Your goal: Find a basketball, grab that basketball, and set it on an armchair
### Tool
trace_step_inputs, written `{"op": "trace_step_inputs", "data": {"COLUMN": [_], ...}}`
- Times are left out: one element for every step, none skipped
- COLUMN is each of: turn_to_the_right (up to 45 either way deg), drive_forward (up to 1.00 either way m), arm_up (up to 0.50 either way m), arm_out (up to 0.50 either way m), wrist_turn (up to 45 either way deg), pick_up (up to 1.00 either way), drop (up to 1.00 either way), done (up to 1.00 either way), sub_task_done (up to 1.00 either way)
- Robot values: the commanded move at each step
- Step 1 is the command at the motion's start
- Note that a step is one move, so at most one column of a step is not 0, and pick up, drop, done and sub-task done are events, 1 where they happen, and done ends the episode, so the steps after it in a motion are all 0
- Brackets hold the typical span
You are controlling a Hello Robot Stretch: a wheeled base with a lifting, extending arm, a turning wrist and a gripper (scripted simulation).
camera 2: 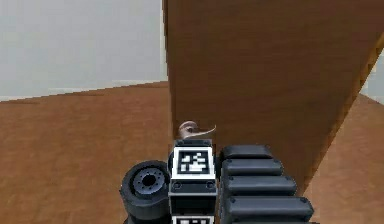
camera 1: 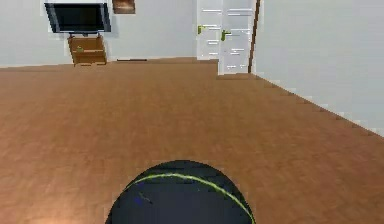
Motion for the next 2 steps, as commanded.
{"op": "trace_step_inputs", "data": {"turn_to_the_right": [0.0, 0.0], "drive_forward": [1.0, 1.0], "arm_up": [0.0, 0.0], "arm_out": [0.0, 0.0], "wrist_turn": [0.0, 0.0], "pick_up": [0.0, 0.0], "drop": [0.0, 0.0], "done": [0.0, 0.0], "sub_task_done": [0.0, 0.0]}}
